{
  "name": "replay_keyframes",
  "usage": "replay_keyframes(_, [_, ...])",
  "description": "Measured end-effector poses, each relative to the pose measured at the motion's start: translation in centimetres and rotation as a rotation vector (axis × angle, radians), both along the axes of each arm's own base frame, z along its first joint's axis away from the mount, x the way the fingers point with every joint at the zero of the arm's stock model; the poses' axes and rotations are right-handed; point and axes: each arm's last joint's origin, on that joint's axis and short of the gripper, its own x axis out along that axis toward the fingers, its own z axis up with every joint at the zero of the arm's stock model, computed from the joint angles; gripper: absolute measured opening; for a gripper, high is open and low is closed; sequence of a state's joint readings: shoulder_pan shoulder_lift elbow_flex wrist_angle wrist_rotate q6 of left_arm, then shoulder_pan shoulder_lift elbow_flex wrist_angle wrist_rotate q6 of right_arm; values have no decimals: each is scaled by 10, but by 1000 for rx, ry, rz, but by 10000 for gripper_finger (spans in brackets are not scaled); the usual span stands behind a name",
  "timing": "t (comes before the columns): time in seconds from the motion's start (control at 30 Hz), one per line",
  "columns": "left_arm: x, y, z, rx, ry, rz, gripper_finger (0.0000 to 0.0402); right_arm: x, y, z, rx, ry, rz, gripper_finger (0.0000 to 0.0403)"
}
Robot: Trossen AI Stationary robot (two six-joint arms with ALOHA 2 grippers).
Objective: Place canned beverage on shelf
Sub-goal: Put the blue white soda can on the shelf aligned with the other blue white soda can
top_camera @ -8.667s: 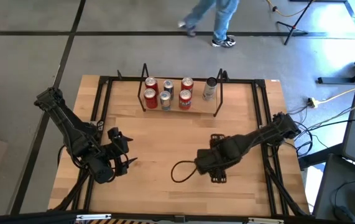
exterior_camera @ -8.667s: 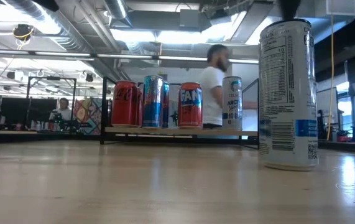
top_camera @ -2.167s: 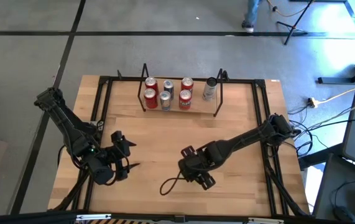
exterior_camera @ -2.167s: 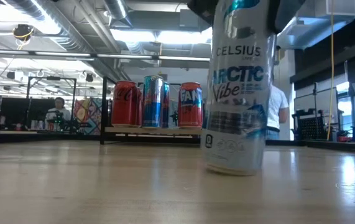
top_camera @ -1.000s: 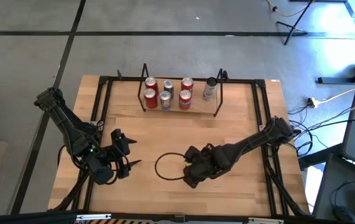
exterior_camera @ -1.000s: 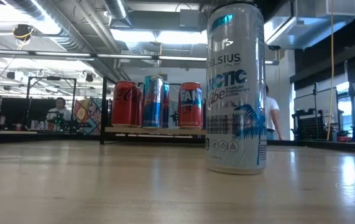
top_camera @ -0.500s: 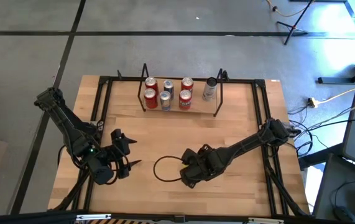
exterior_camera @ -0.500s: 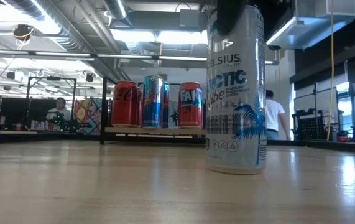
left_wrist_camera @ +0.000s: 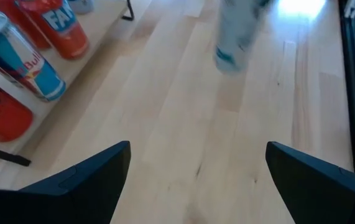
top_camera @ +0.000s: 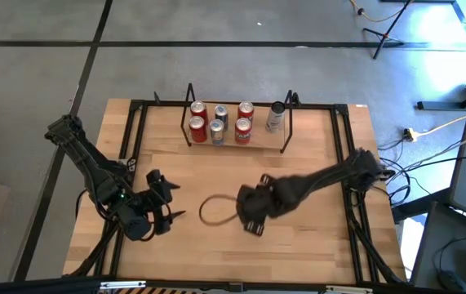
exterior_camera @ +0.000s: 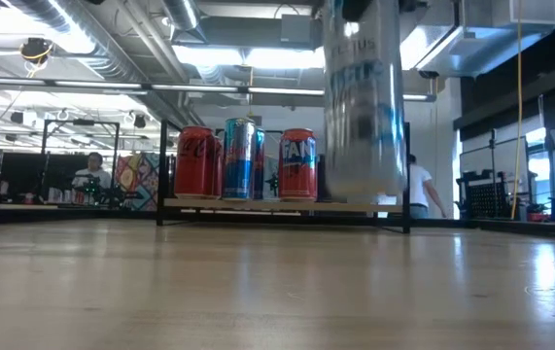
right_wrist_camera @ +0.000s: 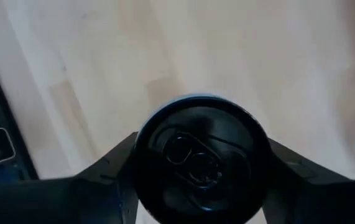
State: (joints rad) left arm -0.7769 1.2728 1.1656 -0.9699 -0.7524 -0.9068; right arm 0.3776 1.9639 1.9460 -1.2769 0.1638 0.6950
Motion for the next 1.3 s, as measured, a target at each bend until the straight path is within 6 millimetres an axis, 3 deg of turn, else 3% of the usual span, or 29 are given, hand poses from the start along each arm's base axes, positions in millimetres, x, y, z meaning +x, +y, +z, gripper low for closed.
replay_keyframes(0.27, [-7, 7, 10, -46, -26, -2, 371, -30, -67, 50, -78, -5, -32, 218])
replay_keyframes(0.47, [-19, 18, 20, -62, -54, 3, 371, -41, -122, 68, -143, -9, 4, 218])
replay_keyframes(0.77, [-23, 24, 24, -27, -84, 23, 371, -46, -187, 68, -200, 52, 107, 218])
replay_keyframes(1.1, [-23, 24, 24, -22, -86, 26, 371, -47, -238, 71, -178, -43, 174, 218])
replay_keyframes(1.3, [-23, 25, 25, -2, -106, 43, 371, -53, -255, 62, -133, -34, 194, 218])
